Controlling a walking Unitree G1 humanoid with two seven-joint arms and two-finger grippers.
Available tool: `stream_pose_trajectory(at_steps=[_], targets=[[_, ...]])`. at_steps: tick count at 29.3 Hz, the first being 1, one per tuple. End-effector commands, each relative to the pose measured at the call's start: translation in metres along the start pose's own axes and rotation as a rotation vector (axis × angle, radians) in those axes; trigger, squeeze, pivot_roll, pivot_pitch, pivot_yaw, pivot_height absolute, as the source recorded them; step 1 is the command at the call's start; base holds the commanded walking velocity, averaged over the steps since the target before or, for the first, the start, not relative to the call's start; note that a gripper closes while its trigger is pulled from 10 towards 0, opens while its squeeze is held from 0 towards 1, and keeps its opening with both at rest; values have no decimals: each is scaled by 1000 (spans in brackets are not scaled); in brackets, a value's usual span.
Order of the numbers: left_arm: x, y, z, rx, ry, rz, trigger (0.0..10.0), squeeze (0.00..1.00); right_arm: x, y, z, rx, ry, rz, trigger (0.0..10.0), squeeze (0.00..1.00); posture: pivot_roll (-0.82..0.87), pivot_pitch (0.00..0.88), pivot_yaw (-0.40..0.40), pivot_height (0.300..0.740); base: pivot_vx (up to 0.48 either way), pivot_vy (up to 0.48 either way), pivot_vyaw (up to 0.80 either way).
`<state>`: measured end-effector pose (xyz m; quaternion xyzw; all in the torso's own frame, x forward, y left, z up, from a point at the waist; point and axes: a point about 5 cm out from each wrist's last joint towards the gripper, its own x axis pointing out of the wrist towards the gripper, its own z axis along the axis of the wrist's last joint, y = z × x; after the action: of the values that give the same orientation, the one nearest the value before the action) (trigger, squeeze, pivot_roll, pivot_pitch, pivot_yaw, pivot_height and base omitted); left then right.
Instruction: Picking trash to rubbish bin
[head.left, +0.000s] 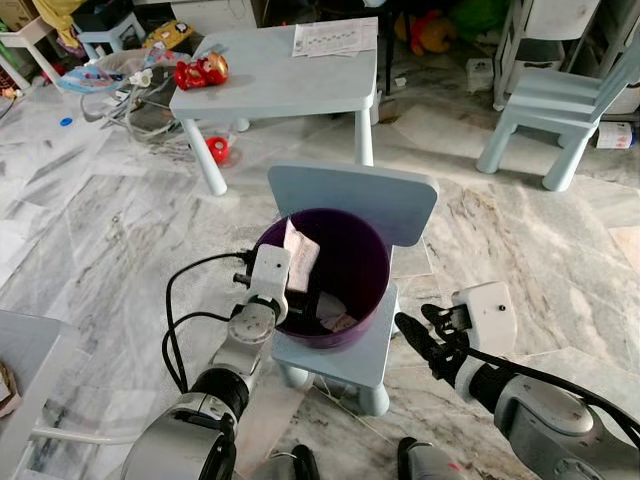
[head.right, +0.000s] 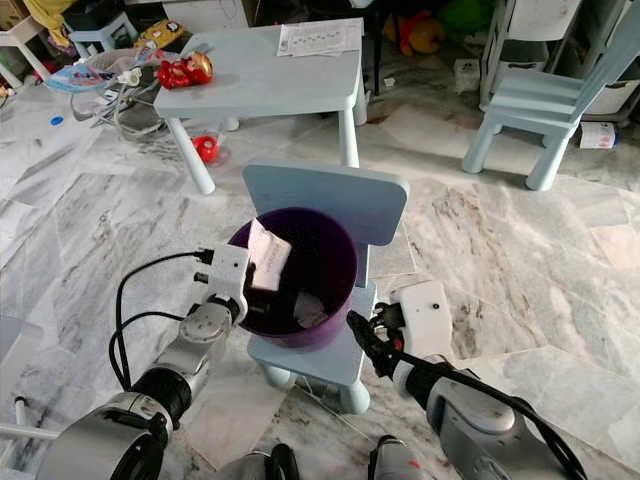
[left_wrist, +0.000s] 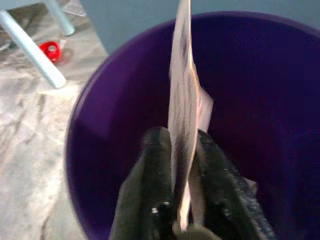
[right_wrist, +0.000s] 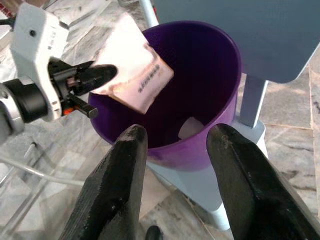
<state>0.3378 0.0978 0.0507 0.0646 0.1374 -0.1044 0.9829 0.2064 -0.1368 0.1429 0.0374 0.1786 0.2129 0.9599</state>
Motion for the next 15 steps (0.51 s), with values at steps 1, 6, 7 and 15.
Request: stream_pose_trajectory(at_steps=[1, 6, 7, 15], targets=[[0, 2, -2, 2, -2, 5, 10000, 1000, -4, 6, 2, -2, 6, 27, 10000, 0, -324, 227, 128, 740, 0, 0, 0], [0, 1, -2, -45, -1, 2, 10000, 1000, -3, 5, 2, -6, 16, 25, 10000, 0, -324, 221, 126, 740, 0, 0, 0], [0, 2, -2, -53, -4, -1, 10000, 1000, -2, 5, 2, -5, 19, 24, 10000, 0, -324, 219, 124, 740, 0, 0, 0], [1, 2, 3, -66, -18, -4, 10000, 1000, 0, 4, 4, 7, 20, 15, 10000, 0, -321, 212, 125, 740, 0, 0, 0]])
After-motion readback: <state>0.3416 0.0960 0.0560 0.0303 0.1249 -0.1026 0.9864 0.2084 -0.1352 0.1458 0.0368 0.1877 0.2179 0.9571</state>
